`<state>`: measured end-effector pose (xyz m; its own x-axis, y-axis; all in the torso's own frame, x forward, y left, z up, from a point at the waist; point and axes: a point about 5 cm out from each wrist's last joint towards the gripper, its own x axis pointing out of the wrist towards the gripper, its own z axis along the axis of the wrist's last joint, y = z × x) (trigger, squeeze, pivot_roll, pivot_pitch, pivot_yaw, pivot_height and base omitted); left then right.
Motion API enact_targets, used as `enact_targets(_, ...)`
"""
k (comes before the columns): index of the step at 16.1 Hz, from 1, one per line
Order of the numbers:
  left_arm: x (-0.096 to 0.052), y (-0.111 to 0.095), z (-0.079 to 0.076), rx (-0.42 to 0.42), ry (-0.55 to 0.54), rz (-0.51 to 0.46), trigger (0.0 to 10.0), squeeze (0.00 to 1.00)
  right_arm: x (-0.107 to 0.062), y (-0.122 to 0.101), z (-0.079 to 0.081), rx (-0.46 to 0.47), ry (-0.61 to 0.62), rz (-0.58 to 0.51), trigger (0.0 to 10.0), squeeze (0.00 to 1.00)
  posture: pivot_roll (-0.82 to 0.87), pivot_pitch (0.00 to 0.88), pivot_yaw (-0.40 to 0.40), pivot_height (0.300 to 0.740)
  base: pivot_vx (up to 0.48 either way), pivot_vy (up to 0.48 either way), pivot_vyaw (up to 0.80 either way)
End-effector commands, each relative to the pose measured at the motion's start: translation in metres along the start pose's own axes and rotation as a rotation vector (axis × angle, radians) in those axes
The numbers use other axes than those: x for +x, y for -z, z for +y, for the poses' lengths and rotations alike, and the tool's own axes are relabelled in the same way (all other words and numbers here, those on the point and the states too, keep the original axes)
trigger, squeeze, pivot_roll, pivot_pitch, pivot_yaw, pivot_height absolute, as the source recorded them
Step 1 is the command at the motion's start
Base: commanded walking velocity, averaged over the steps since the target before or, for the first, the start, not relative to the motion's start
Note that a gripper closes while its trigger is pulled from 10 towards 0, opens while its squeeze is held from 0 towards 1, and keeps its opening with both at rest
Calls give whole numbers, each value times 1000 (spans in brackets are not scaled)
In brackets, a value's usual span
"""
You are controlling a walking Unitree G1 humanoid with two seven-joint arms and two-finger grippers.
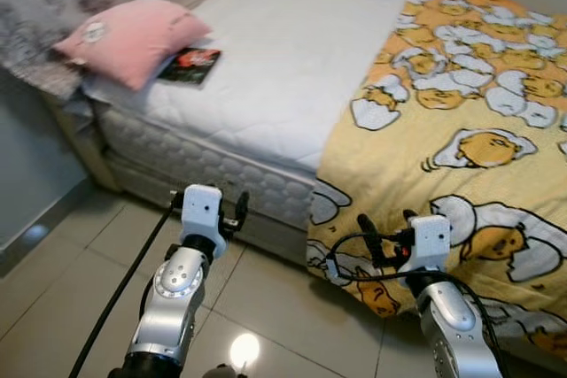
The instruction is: Clean up the room
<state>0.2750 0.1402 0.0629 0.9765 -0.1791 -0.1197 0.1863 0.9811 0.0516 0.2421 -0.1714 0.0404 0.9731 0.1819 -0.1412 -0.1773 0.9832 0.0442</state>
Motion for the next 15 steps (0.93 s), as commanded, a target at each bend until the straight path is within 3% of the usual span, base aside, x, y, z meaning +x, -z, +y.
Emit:
enact_targets(1, 3, -3, -5, 17, 10, -10, 10000, 0, -2, -2, -3, -2, 2, -1, 10000, 0, -10, 0, -21, 740, 0, 0, 500)
enact_targets(5, 1, 3, -6, 42, -17, 20, 10000, 0, -3, -2, -7, -5, 1, 10, 10000, 0, -19, 0, -26, 740, 0, -338, 502)
enact_targets(7, 0, 8, -4, 15, -61, 51, 10000, 0, -2, -6, -11, -61, 8, -8, 10000, 0, -29, 0, -19, 740, 0, -426, 503)
enact_targets(9, -1, 8, -6, -84, -49, 46, 10000, 0, -2, -6, -12, -46, 18, -7, 10000, 0, -34, 0, -12, 740, 0, -422, 503)
enact_targets(11, -3, 7, -9, -44, -37, 34, 10000, 0, -5, -6, -22, -60, 76, -7, 10000, 0, -28, 0, -11, 740, 0, -420, 497)
enact_targets(12, -2, 8, -10, -51, -39, 37, 10000, 0, -7, -4, -26, -114, 70, 0, 10000, 0, -25, 0, -18, 740, 0, -424, 506)
enact_targets(14, 4, 3, -11, -85, -29, 15, 10000, 0, -8, -3, -29, -109, 56, 11, 10000, 0, -19, 0, -29, 740, 0, 0, 500)
enact_targets(15, 8, -1, -13, -35, -23, 1, 10000, 0, -7, -4, -31, -115, 45, 14, 10000, 0, -13, 0, -37, 740, 0, 0, 500)
